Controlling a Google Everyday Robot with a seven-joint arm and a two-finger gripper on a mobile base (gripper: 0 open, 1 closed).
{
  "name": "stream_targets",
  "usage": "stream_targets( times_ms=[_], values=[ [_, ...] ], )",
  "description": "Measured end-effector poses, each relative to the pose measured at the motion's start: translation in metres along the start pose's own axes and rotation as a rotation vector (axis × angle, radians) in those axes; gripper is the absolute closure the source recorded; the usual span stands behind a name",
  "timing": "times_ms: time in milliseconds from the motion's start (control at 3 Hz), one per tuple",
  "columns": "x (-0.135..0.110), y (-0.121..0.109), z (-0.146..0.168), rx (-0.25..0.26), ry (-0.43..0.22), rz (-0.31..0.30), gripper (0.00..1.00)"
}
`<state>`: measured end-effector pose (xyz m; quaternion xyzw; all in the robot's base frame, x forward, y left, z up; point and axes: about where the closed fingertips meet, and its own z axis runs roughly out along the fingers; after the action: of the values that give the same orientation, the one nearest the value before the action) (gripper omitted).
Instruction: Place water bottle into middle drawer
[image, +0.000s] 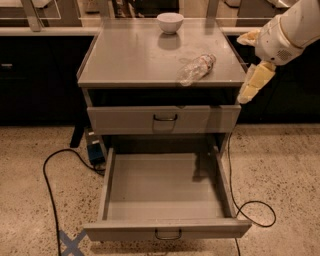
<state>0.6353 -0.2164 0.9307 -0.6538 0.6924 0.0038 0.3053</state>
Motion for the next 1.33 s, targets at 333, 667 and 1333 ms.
stream_targets(
  times_ms=[333, 667, 1333],
  values=[
    [0.001, -0.008, 0.005, 0.024, 0.009, -0.007, 0.00],
    [-0.010, -0.041, 0.023, 0.075, -0.005, -0.070, 0.00],
    [-0.043, -0.089, 0.073, 0.055, -0.088, -0.185, 0.00]
  ],
)
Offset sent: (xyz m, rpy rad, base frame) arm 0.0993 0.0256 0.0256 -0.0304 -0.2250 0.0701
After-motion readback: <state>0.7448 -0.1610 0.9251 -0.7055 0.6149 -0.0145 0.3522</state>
